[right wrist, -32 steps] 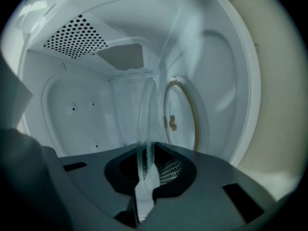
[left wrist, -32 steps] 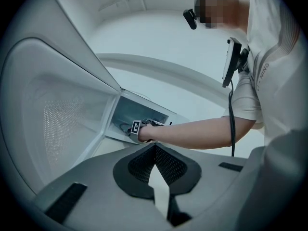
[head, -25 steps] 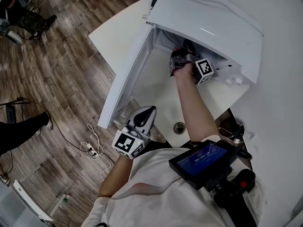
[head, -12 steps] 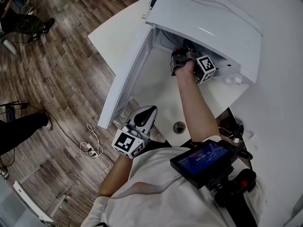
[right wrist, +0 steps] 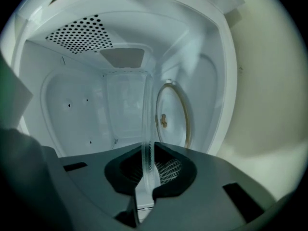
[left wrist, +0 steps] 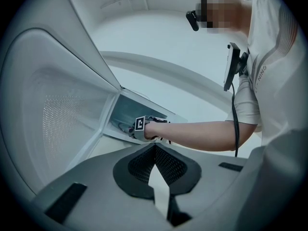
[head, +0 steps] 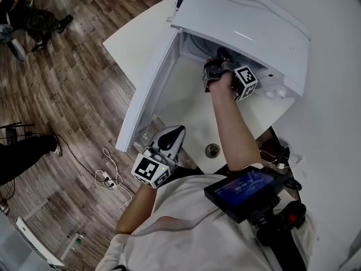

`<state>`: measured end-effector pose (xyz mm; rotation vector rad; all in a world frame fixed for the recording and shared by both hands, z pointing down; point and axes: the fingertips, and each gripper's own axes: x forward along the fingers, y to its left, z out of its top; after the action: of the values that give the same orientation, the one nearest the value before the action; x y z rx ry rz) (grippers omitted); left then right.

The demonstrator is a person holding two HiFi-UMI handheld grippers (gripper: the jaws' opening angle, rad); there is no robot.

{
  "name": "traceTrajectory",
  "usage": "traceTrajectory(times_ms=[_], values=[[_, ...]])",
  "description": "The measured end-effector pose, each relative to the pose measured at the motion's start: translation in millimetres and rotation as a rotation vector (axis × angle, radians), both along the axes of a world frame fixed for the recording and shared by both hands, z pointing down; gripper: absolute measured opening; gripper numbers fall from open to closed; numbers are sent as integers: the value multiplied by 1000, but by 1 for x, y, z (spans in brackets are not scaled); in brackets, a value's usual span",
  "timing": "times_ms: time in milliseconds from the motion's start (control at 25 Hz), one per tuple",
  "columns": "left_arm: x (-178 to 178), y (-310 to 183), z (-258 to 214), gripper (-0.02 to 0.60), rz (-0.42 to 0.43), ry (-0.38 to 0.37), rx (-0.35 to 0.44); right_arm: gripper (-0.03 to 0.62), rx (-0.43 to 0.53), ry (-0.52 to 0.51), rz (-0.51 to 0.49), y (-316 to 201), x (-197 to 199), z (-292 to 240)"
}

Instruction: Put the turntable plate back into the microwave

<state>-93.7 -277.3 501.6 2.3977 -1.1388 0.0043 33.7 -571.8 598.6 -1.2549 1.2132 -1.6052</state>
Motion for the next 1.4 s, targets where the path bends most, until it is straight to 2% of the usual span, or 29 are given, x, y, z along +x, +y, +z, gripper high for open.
traceTrajectory(times_ms=[200,480,1040,1400], values=[[1,3,-1,11,4,4,-1,32,-45,-35,-38,4,-3,5],[3,10,3,11,6,12,-12,125,-81,-73,-148,17,-14,10],[12,17,7,11,20,23,-30,133,-101,-161,-381,29,-38,15],[10,20,8,11,15,24,-34,133,-116,-170,-426,45,-43,30]])
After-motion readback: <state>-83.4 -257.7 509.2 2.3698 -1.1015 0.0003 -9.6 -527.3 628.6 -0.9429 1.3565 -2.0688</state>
